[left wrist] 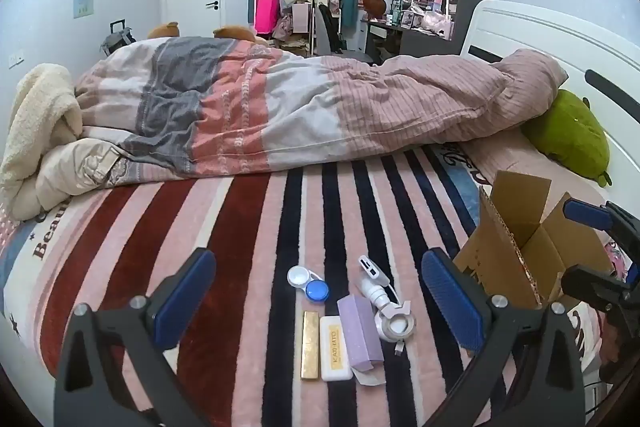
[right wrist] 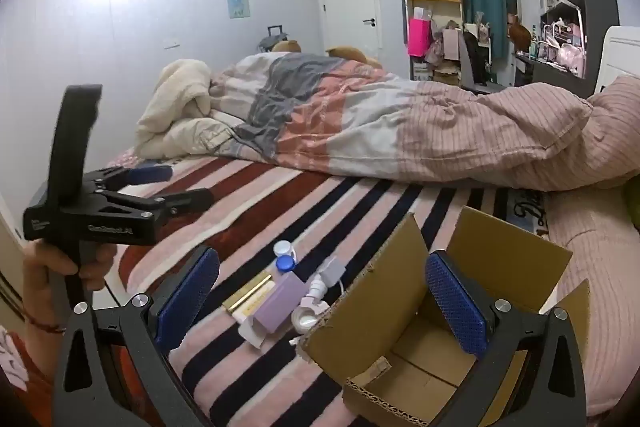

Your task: Organize rigid objects

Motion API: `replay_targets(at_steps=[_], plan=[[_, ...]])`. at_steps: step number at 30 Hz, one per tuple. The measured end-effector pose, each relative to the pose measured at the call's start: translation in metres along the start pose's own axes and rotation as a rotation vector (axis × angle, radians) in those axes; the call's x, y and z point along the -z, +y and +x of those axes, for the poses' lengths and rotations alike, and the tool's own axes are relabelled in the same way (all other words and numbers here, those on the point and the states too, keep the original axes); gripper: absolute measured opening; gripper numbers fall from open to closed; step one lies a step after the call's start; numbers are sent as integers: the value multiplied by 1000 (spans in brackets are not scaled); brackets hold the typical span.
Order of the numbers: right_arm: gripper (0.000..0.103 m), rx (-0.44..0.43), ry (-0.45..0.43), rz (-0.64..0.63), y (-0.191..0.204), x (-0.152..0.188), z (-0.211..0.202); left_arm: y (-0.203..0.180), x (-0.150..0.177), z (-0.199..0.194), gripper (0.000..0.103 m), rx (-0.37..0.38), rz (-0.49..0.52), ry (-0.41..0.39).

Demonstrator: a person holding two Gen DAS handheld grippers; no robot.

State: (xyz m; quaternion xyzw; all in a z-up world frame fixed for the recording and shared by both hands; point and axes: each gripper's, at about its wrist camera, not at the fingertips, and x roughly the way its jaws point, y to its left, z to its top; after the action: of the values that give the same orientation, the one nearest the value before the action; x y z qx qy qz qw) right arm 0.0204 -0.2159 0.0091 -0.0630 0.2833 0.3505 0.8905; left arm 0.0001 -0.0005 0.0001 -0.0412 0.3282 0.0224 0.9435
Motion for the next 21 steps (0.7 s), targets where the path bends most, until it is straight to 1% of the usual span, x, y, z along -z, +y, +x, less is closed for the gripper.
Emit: replay_targets(at_steps=[1, 2, 5, 8, 9, 11, 13, 16, 19, 21], plan=[[103, -3, -4, -1, 0, 0, 1, 0, 0, 0, 103, -2, 0, 3], [103, 19, -2, -19, 1, 1, 1, 0, 0, 0, 103, 1, 0, 5], [103, 18, -9, -13, 0, 3, 1, 0, 5, 1, 103, 5, 1, 5], [103, 20, 5, -11, -3, 2, 7, 3, 8, 0, 103, 6, -4, 8], [103, 21, 2, -9, -3, 3, 7, 5, 10, 0, 103, 5, -8, 9], [103, 28, -6, -9, -2, 3, 7, 0, 2, 1, 103, -13, 2, 24], [103, 40, -4, -9, 0, 4, 11, 1, 4, 2, 103, -18, 8, 28], [103, 31, 5, 2, -1, 6, 17, 3, 6, 2, 103, -34, 6, 34], [103, 9, 2, 21, -2, 7, 18, 6, 8, 2, 103, -30, 0, 37], [103, 13, 0, 22, -1, 6, 19, 9, 10, 1, 103, -29, -10, 42]])
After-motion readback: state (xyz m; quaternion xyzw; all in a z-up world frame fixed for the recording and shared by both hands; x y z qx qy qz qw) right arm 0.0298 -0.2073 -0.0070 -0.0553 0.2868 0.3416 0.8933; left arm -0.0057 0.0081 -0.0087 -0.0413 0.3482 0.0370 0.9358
